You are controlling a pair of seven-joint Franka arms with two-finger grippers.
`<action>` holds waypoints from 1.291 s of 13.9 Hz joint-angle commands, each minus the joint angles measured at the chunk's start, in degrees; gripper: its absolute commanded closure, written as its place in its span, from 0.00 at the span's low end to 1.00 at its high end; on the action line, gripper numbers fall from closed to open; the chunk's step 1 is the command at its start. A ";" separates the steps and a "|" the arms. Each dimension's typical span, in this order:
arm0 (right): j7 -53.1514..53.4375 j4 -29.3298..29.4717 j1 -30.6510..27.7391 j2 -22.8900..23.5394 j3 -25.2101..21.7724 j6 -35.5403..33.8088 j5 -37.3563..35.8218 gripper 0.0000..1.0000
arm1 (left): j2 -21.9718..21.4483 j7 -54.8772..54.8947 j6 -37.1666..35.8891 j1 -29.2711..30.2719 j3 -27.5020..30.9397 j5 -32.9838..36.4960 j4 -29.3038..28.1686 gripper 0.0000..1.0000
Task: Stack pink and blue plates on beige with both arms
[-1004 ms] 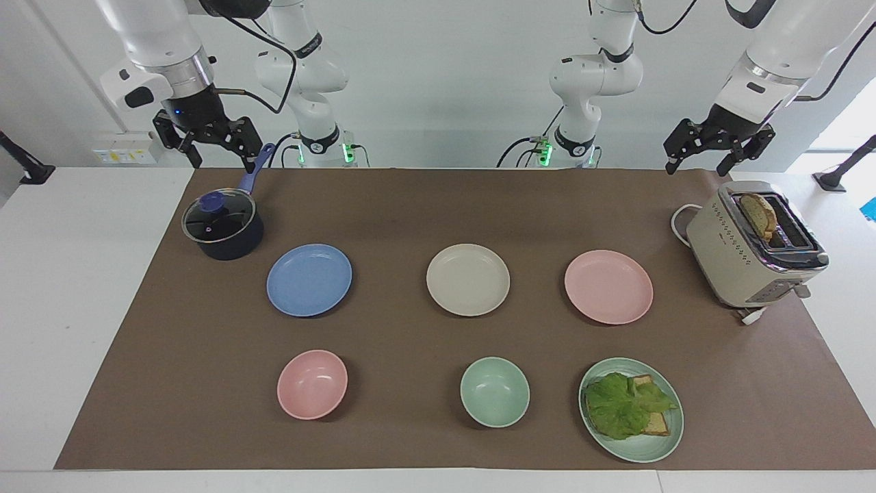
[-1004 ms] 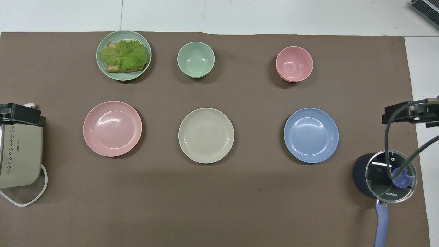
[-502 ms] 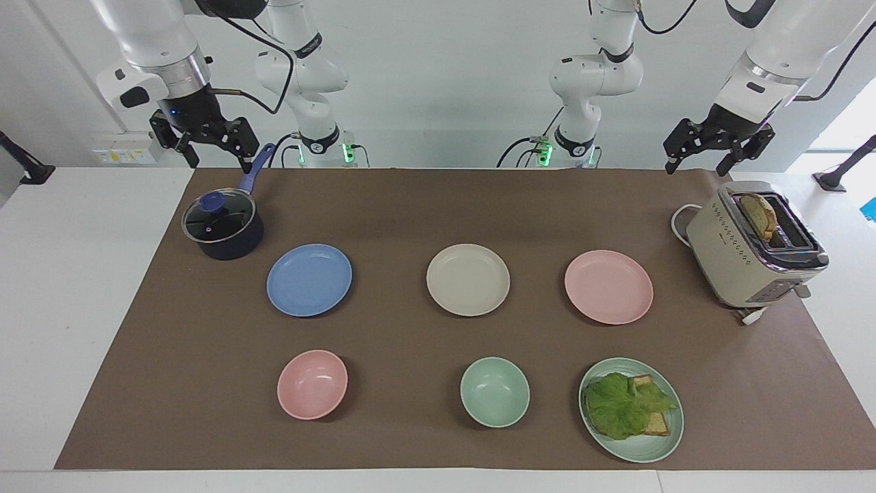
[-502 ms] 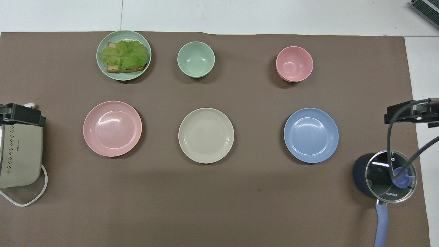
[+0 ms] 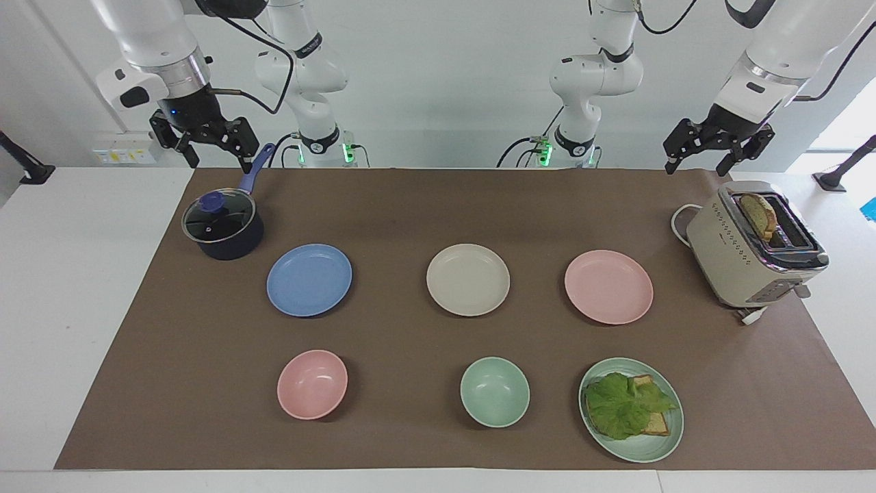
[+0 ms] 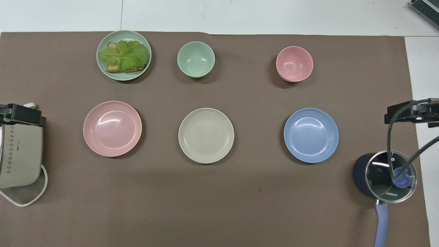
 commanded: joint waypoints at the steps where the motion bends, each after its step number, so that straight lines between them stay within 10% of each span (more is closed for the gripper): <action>1: -0.51 0.17 -0.71 0.01 0.23 -0.39 1.21 0.00 | -1.86 -0.29 1.81 -0.23 0.21 -0.61 -3.09 0.00; 12: -0.43 0.09 -0.71 0.01 0.14 -0.39 1.21 0.00 | -0.81 -0.20 21.04 0.82 0.38 -0.61 -19.33 0.00; 18: -0.43 0.09 -0.71 0.01 0.14 -0.39 1.21 0.00 | 8.05 -0.11 34.75 2.14 0.47 -0.61 -24.97 0.00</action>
